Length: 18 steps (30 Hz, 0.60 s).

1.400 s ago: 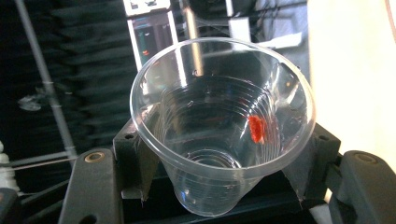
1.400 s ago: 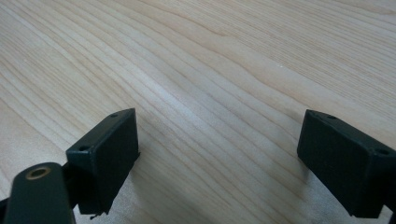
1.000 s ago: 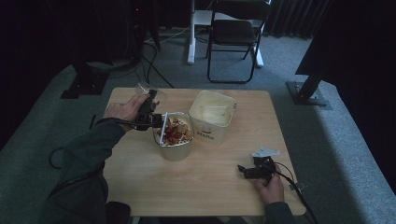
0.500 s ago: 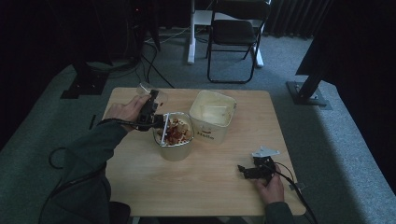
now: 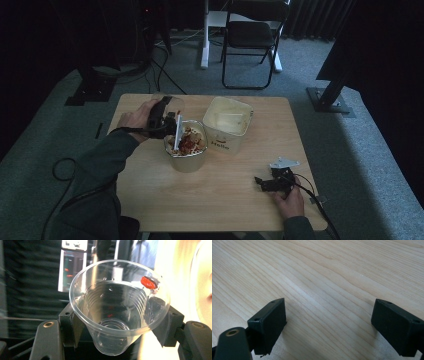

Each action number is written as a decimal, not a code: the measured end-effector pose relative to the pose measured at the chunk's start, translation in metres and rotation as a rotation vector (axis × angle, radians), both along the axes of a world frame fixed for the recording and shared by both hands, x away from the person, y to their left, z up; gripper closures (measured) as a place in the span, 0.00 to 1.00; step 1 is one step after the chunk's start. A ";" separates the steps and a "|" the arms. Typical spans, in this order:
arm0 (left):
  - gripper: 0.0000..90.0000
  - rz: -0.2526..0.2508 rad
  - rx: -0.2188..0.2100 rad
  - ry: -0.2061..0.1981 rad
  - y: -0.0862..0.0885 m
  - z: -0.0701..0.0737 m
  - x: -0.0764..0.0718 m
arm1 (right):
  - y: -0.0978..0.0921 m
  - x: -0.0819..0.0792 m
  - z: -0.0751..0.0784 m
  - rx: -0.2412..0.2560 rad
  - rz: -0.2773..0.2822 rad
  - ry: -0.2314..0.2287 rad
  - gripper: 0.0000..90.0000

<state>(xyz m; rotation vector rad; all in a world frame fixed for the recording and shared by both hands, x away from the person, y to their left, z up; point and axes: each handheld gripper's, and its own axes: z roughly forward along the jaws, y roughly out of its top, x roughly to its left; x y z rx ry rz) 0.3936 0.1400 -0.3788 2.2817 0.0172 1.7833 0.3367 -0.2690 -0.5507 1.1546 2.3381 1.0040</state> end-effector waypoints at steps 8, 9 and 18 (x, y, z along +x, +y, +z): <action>0.37 -0.040 -0.311 0.207 0.002 0.015 0.008 | 0.000 0.000 0.000 -0.002 0.002 -0.002 0.14; 0.37 -0.049 -0.356 0.234 0.002 0.017 0.009 | 0.000 0.000 0.000 -0.001 0.001 -0.002 0.14; 0.37 -0.110 -0.706 0.445 0.009 0.037 0.026 | 0.000 0.000 0.000 -0.001 0.000 0.001 0.14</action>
